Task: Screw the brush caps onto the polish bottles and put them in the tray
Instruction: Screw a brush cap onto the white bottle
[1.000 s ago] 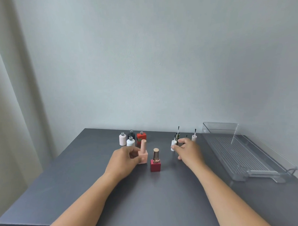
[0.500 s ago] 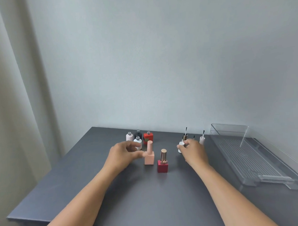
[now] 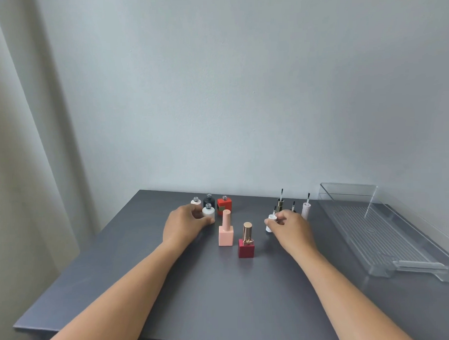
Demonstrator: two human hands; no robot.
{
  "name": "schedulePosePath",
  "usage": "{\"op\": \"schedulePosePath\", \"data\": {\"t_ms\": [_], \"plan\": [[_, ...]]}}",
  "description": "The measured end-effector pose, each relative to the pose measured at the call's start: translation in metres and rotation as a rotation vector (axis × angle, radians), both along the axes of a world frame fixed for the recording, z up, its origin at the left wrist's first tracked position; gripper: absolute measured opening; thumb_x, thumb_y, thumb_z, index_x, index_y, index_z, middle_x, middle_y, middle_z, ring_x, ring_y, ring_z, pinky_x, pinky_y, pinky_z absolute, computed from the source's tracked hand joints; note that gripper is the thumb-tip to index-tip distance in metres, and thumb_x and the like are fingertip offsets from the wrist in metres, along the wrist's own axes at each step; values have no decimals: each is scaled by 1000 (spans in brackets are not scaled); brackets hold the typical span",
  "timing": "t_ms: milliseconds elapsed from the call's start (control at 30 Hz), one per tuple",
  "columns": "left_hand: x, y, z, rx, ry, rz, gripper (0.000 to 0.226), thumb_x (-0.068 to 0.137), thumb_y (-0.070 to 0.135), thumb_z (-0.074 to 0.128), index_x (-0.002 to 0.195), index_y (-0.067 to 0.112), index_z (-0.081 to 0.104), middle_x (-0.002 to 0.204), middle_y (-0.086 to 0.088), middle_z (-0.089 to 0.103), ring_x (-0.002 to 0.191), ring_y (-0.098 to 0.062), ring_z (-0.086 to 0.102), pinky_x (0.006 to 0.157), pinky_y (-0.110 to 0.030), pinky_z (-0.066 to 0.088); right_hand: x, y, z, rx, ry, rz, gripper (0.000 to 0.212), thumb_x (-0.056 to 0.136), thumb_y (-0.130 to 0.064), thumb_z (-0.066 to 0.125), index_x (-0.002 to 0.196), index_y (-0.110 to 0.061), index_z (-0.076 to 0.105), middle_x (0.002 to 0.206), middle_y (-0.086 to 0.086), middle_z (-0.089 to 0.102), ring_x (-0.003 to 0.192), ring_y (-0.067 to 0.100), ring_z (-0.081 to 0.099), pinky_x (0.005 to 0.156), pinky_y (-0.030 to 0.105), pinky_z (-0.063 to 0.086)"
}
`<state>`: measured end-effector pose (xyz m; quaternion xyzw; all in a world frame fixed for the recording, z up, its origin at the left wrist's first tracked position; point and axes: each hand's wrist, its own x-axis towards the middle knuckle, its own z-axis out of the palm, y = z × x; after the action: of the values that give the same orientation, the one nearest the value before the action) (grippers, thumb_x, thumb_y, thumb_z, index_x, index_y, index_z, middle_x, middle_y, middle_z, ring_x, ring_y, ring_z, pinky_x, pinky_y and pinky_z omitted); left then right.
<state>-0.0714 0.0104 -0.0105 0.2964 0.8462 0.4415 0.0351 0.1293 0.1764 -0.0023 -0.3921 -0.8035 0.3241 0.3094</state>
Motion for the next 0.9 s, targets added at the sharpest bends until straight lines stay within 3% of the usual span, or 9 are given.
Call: {"op": "schedulePosePath", "data": {"t_ms": [133, 233, 300, 400, 533, 733, 900], "plan": [[1, 1, 0, -20, 16, 3, 24, 71, 46, 78, 88, 31, 72, 84, 16, 71, 86, -9, 67, 79, -34, 56, 0, -4, 3, -57, 41, 10, 9, 83, -34, 67, 81, -26, 62, 75, -15, 68, 70, 16, 70, 71, 32, 56], [3, -3, 2, 47, -15, 3, 28, 71, 45, 78, 92, 30, 66, 86, 18, 70, 86, -4, 66, 72, -28, 53, 1, -8, 9, -103, 105, 28, 11, 84, -30, 66, 75, -28, 60, 69, -15, 69, 57, 8, 70, 58, 29, 53], [6, -7, 7, 123, -56, 12, 28, 71, 43, 77, 89, 30, 60, 86, 17, 69, 84, -3, 66, 66, -25, 52, 2, -10, 13, -152, 175, 44, 9, 85, -29, 65, 77, -28, 61, 73, -12, 71, 59, 6, 71, 52, 27, 49], [13, -14, 20, 258, -148, 3, 27, 73, 42, 75, 91, 28, 61, 88, 10, 71, 72, -8, 69, 64, -33, 60, 6, -14, 24, -201, 300, 102, 9, 92, -28, 60, 84, -27, 65, 84, -3, 70, 63, 5, 71, 46, 25, 48], [28, -23, 49, 387, -203, -123, 27, 75, 32, 80, 100, 29, 68, 96, 3, 73, 81, -14, 71, 59, -24, 58, 11, -18, 45, -204, 321, 167, 19, 96, -25, 55, 102, -37, 67, 75, -2, 67, 49, 7, 55, 58, 22, 47], [54, -30, 83, 406, -150, -243, 30, 75, 17, 83, 100, 30, 71, 88, 4, 75, 58, -7, 67, 53, -13, 50, 23, -40, 80, -147, 490, 300, 21, 86, -3, 66, 89, -23, 70, 76, -9, 71, 64, 5, 64, 49, 19, 47], [66, -31, 90, 389, -140, -275, 34, 75, 12, 82, 103, 28, 71, 81, 3, 77, 62, -8, 69, 58, -17, 53, 30, -54, 90, -106, 486, 320, 23, 86, -2, 68, 85, -25, 70, 75, -8, 71, 66, 7, 64, 51, 20, 47]]}}
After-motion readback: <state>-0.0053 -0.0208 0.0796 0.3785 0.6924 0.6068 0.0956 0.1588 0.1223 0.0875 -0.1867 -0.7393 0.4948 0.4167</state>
